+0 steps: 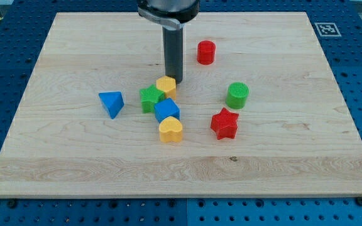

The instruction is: Move the yellow hexagon to the bottom of the green star

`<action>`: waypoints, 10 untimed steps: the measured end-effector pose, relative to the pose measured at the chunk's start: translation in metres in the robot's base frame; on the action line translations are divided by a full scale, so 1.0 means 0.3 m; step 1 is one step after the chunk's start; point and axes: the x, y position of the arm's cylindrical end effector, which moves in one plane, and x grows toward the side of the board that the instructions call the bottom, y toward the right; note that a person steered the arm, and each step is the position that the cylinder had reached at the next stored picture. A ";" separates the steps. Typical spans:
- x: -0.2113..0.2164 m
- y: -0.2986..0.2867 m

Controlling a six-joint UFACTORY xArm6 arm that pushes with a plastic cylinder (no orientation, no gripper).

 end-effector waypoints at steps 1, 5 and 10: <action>0.054 -0.003; -0.085 -0.078; 0.122 -0.079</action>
